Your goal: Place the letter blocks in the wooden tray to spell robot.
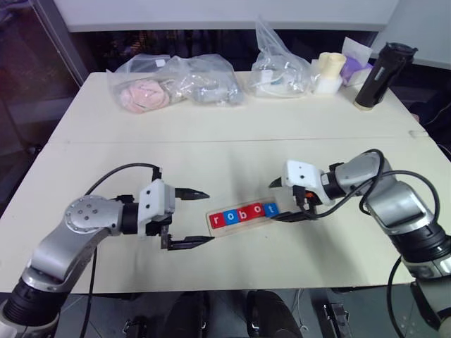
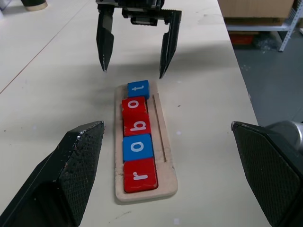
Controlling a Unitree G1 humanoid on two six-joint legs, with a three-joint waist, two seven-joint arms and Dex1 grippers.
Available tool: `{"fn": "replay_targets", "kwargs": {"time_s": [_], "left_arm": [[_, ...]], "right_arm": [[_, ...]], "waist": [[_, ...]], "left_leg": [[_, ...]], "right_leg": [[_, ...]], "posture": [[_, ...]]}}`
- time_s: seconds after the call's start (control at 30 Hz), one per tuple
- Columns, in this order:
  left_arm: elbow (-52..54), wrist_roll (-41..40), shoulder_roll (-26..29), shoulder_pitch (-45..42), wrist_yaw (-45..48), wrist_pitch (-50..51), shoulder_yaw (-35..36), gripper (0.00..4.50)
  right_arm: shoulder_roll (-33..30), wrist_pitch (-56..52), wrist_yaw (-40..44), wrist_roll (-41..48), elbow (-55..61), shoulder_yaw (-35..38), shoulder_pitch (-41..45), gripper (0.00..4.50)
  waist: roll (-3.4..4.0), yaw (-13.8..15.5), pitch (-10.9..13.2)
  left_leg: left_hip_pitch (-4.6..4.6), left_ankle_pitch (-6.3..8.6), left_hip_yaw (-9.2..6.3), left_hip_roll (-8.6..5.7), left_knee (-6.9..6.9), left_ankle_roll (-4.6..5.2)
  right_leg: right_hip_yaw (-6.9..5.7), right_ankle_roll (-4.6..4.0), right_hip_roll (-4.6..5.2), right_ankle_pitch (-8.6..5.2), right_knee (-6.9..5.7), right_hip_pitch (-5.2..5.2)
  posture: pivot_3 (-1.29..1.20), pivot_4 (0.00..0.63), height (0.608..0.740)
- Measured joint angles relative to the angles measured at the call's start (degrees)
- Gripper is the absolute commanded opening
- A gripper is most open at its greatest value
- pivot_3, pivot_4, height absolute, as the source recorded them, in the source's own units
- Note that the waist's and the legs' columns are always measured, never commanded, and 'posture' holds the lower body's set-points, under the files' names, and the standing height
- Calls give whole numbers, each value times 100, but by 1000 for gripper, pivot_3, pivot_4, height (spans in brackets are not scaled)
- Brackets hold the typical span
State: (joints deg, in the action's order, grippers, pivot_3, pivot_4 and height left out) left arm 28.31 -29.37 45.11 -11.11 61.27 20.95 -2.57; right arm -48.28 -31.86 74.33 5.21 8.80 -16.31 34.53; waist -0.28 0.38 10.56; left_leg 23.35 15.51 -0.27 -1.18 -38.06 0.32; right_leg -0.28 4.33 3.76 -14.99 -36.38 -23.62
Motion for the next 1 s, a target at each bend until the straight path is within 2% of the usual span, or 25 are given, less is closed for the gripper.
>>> {"fn": "replay_targets", "kwargs": {"time_s": [0.43,1.0], "left_arm": [[-3,-2,-2,-41,17,15,1,4500],[138,-11,34,21,-35,119,6,4500]], "right_arm": [[121,829,-329,-337,-994,-144,-201,4404],[459,1171,-311,-578,-1559,-190,168,4404]], "waist": [[-1,-13,0],[-1,-15,0]], "left_leg": [[-2,-1,1,0,-4,0],[-14,-8,0,0,-17,-10]], "right_leg": [[0,1,-5,0,-5,2],[1,1,-6,0,-53,-1]], "posture": [[0,150,740],[0,150,740]]}}
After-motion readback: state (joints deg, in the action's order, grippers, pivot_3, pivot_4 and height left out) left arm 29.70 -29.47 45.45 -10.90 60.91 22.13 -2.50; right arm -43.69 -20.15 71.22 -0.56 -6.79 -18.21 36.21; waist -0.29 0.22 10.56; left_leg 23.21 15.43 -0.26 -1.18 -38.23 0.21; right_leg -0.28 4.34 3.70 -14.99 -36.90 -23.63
